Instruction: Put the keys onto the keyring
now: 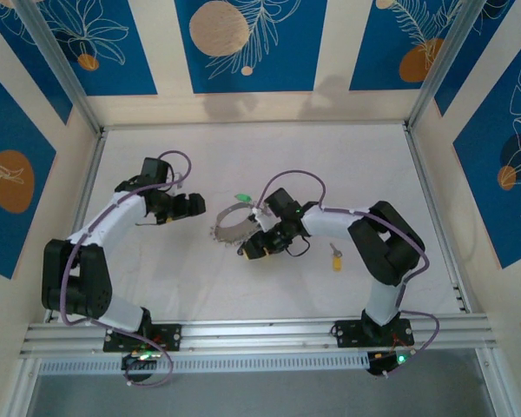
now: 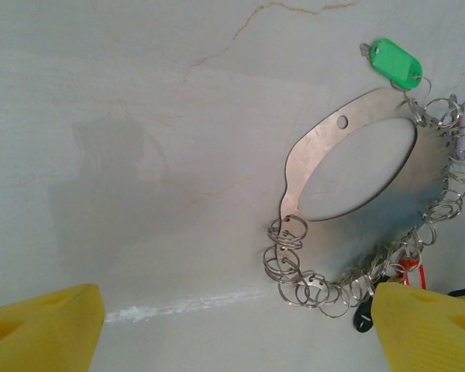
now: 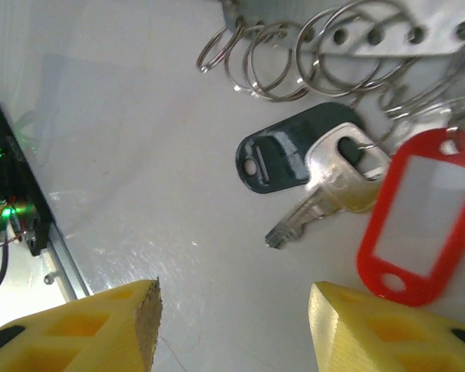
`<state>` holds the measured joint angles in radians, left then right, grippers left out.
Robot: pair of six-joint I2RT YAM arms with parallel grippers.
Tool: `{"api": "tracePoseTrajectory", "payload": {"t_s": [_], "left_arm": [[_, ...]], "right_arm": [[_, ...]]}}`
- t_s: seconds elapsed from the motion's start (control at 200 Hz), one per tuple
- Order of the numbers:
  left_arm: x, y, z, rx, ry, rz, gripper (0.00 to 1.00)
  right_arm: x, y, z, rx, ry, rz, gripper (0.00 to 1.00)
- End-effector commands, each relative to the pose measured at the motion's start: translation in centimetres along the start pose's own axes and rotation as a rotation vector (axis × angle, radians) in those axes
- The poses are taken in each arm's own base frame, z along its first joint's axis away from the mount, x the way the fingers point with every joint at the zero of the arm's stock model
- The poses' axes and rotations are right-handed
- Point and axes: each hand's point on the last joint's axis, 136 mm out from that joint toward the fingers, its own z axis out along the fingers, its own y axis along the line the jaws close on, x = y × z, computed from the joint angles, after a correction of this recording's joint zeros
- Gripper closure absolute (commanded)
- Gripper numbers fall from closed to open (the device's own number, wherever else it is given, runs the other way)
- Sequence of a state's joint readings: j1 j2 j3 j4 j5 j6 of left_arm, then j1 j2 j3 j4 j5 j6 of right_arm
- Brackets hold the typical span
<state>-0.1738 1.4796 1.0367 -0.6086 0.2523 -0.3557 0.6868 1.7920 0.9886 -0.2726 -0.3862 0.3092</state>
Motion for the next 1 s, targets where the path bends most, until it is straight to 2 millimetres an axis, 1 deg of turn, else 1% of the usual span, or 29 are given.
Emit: {"api": "tracePoseTrajectory", "payload": {"t_s": [0.0, 0.095, 0.195, 0.315, 0.41, 0.5, 0.555, 0.595, 0.68, 0.735, 0.785, 0.845, 0.92, 0.995], "left_arm": [[-0.3, 0.0, -0.9, -0.001, -0.022, 0.018, 0.11], [-0.1, 0.2, -1.1, -0.010, -0.030, 0.015, 0.11], [-0.3, 0.3, -1.2, -0.014, -0.042, 0.019, 0.11], [-0.3, 0.2, -1.4, -0.015, -0.039, 0.021, 0.11], [-0.4, 0.3, -1.4, -0.019, -0.050, 0.021, 0.10], [-0.4, 0.0, -1.4, -0.007, -0.036, 0.024, 0.10], [-0.3, 0.1, -1.4, -0.011, -0.034, 0.024, 0.10], [-0.3, 0.2, -1.5, -0.017, -0.042, 0.025, 0.10], [-0.5, 0.2, -1.4, -0.016, -0.045, 0.031, 0.10], [-0.5, 0.1, -1.4, -0.014, -0.036, 0.029, 0.10], [-0.5, 0.1, -1.4, -0.014, -0.035, 0.028, 0.10], [-0.5, 0.2, -1.4, -0.020, -0.042, 0.025, 0.10], [-0.5, 0.2, -1.5, -0.020, -0.046, 0.025, 0.10], [-0.4, 0.2, -1.6, -0.022, -0.042, 0.027, 0.10]], "right_arm": [[-2.2, -0.4, -1.4, 0.078, -0.079, 0.003, 0.45], [-3.1, -1.3, -0.9, 0.109, -0.101, -0.001, 0.46], [-3.0, -2.3, -0.3, 0.139, -0.101, 0.001, 0.46], [-2.0, -2.8, 0.7, 0.133, -0.063, 0.014, 0.46], [-0.6, -2.9, 1.0, 0.168, -0.041, 0.020, 0.46], [0.5, -2.4, 1.2, 0.151, -0.024, 0.029, 0.46], [1.0, -1.8, 1.2, 0.126, -0.002, 0.028, 0.46], [1.4, -1.1, 1.3, 0.101, 0.014, 0.021, 0.46], [1.6, 1.0, 1.6, -0.010, 0.034, 0.006, 0.46], [1.1, 2.2, 1.6, -0.089, 0.024, -0.002, 0.46], [0.3, 2.4, 1.1, -0.134, 0.000, 0.013, 0.46], [-1.1, 2.4, -0.2, -0.156, -0.048, 0.025, 0.47], [-2.7, 1.7, -2.4, -0.106, -0.124, 0.004, 0.47], [-4.1, 1.1, -4.1, -0.080, -0.176, -0.019, 0.47]]}}
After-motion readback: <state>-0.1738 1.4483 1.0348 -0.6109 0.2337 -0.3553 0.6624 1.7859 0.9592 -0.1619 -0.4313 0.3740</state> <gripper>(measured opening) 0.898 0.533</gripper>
